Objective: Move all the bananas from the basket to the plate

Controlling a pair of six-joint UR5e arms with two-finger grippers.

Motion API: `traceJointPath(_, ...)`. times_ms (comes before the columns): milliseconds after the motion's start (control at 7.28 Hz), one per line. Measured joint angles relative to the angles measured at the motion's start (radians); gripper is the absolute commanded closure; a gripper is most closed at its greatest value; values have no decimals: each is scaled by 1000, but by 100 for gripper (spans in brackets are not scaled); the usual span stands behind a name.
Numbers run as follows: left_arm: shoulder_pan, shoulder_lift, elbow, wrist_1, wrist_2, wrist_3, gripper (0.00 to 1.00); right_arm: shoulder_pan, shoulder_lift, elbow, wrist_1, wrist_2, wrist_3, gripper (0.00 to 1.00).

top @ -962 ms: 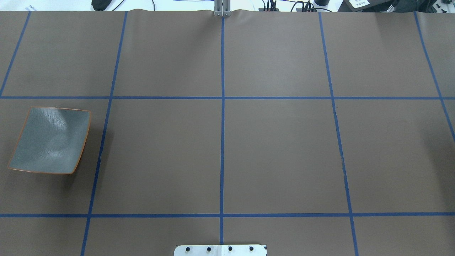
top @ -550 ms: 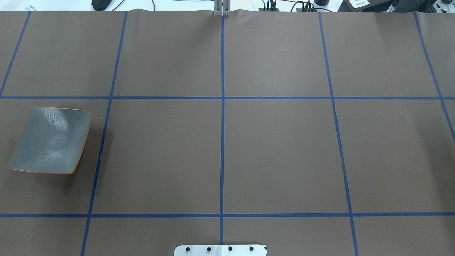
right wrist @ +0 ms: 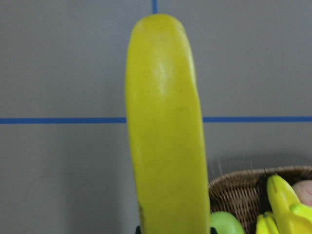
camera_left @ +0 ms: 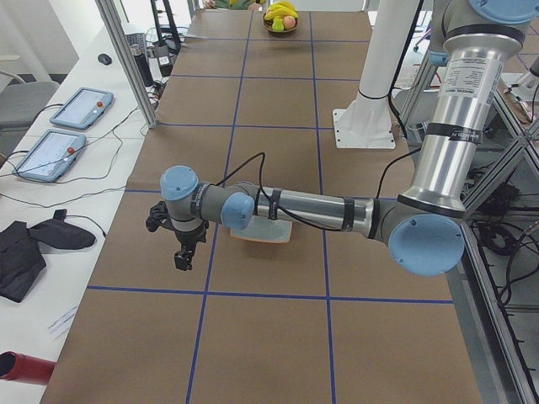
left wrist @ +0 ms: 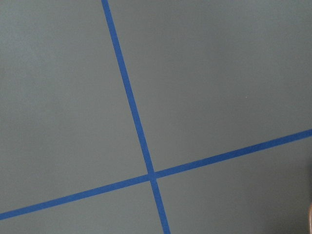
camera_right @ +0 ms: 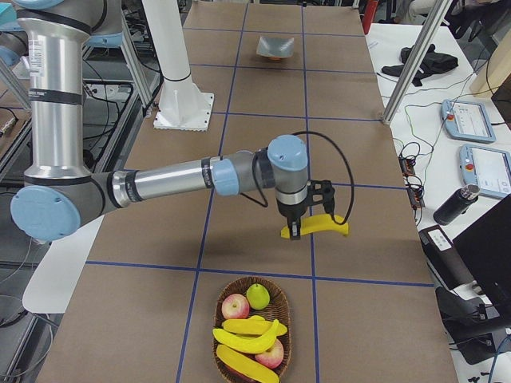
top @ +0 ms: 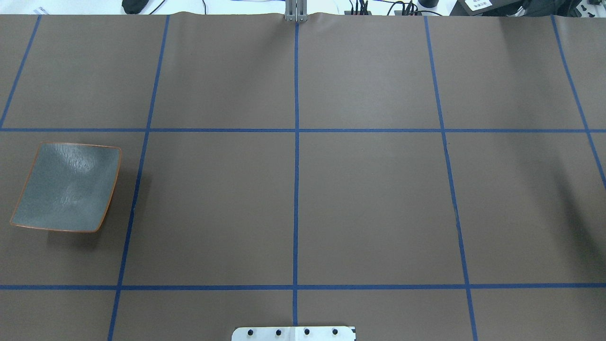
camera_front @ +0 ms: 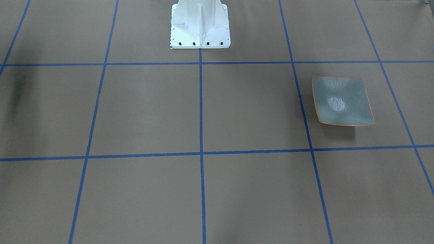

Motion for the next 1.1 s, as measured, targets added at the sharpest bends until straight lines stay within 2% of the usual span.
traceJointPath(275, 28, -33, 10, -38, 9, -114, 0, -150, 240, 9, -201, -101, 54, 100)
traceJointPath(550, 44, -85, 30, -111, 10, -261, 0, -302, 411, 33, -320, -210, 245, 100)
traceJointPath(824, 66, -116, 35, -268, 4, -547, 0, -409, 474, 104, -344, -256, 425, 100)
traceJointPath(1099, 123, -130, 23, -480, -9, -904, 0, -552, 490, 219, -354, -355, 555, 100)
